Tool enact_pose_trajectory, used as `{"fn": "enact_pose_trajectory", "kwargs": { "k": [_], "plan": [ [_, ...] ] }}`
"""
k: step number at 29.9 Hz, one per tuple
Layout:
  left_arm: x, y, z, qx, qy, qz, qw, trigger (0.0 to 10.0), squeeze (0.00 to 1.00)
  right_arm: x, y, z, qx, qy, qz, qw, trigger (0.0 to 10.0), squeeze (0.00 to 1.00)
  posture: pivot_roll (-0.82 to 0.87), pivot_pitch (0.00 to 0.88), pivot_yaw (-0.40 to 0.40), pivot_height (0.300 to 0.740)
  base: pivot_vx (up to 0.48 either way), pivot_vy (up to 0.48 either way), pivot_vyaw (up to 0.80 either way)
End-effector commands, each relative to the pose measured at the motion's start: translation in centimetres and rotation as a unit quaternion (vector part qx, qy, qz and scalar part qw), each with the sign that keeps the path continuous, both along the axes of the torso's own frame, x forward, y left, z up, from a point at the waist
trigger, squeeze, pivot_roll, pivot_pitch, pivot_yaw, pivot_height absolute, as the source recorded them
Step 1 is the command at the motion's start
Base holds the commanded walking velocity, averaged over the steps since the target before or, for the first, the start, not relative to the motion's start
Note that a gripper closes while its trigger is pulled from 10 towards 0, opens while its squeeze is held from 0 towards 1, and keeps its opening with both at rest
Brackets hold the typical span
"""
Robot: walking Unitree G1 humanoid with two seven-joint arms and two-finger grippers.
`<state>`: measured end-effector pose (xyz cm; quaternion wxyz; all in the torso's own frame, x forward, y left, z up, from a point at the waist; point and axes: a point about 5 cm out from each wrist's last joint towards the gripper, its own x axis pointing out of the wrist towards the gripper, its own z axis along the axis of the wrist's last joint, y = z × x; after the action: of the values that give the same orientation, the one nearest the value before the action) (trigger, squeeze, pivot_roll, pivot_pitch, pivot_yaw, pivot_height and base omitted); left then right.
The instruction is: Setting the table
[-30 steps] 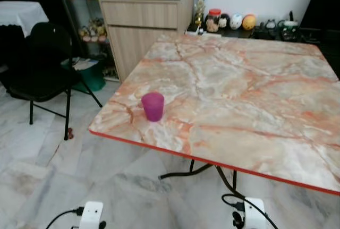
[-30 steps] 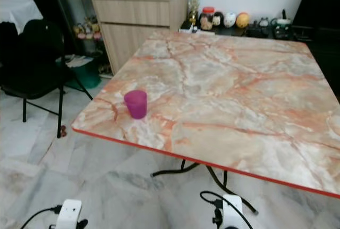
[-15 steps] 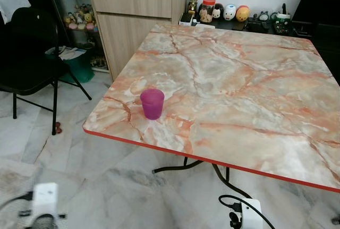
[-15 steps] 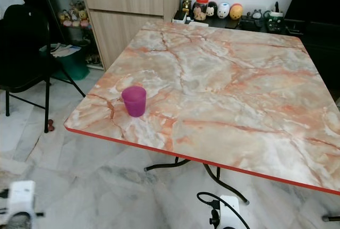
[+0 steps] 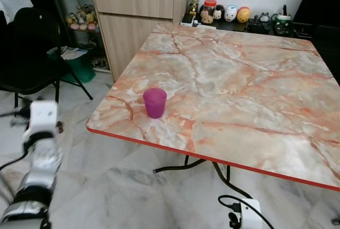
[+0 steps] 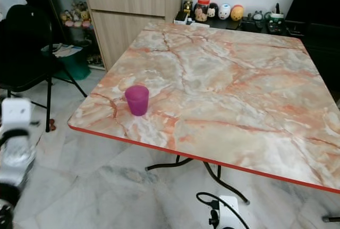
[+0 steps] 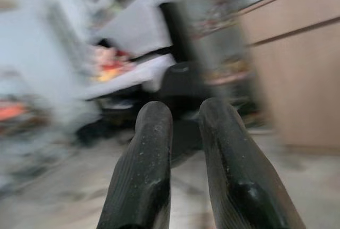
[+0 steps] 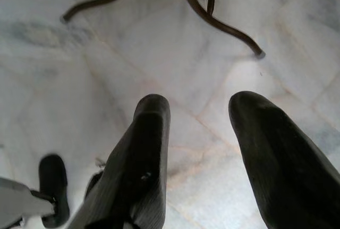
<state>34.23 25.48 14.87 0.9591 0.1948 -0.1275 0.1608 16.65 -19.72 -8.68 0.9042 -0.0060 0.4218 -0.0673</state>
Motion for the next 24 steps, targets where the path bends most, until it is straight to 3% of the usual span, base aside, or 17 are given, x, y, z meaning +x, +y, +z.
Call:
{"fn": "enact_pose_trajectory", "kwargs": {
  "k": [1,2,4,5,6,9,14,17,19,24],
  "plan": [
    [0.9,-2.5,0.6,-0.001,0.013,-0.087,0.996,10.0,0.00,0.2,0.2,0.0,0.003,-0.001,0.000,1.000,10.0,0.00,0.09,0.000,-0.030,0.690,0.000,0.000,0.00],
    [1.4,-5.3,0.8,-0.036,0.030,-0.171,0.984,10.0,0.00,0.2,0.2,0.0,0.005,0.000,0.000,1.000,10.0,0.00,0.08,0.000,-0.024,0.690,0.000,0.000,0.00],
    [1.6,-7.3,1.0,-0.074,0.037,-0.215,0.973,10.0,0.00,0.1,0.3,0.0,0.008,-0.001,-0.003,1.000,10.0,0.00,0.08,0.000,-0.018,0.690,0.000,0.000,0.00],
    [1.6,-7.3,1.0,-0.074,0.037,-0.215,0.973,10.0,0.00,0.1,0.3,0.0,0.008,-0.001,-0.003,1.000,10.0,0.00,0.08,0.000,-0.018,0.690,0.000,0.000,0.00],
    [1.7,-8.1,1.2,-0.106,0.037,-0.228,0.967,10.0,0.00,0.1,0.3,0.0,0.011,-0.002,-0.007,1.000,10.0,0.00,0.08,0.000,-0.017,0.690,0.000,0.000,0.00],
    [1.6,-8.8,1.4,-0.133,0.033,-0.243,0.960,10.0,0.00,0.1,0.4,0.0,0.013,-0.003,-0.007,1.000,10.0,0.00,0.08,0.000,-0.017,0.690,0.000,0.000,0.00],
    [1.3,-9.0,1.0,-0.125,0.040,-0.256,0.958,10.0,0.00,0.1,0.4,0.0,0.016,-0.002,-0.007,1.000,10.0,0.00,0.08,0.000,-0.020,0.690,0.000,0.000,0.00],
    [1.1,-8.8,1.1,-0.130,0.045,-0.267,0.954,10.0,0.00,0.1,0.5,0.0,0.016,0.000,-0.006,1.000,10.0,0.00,0.08,0.000,-0.020,0.690,0.000,0.000,-0.56],
    [1.2,-8.5,2.1,-0.171,0.032,-0.264,0.949,10.0,0.00,0.3,0.6,0.0,0.017,-0.003,-0.001,1.000,10.0,0.00,0.08,0.000,-0.019,0.690,0.000,0.000,-0.70],
    [1.3,-8.8,2.6,-0.156,0.037,-0.277,0.947,10.0,0.00,0.3,0.8,0.0,0.022,-0.002,0.000,1.000,10.0,0.00,0.08,0.000,-0.016,0.690,0.000,0.000,-0.65]
  ]
}}
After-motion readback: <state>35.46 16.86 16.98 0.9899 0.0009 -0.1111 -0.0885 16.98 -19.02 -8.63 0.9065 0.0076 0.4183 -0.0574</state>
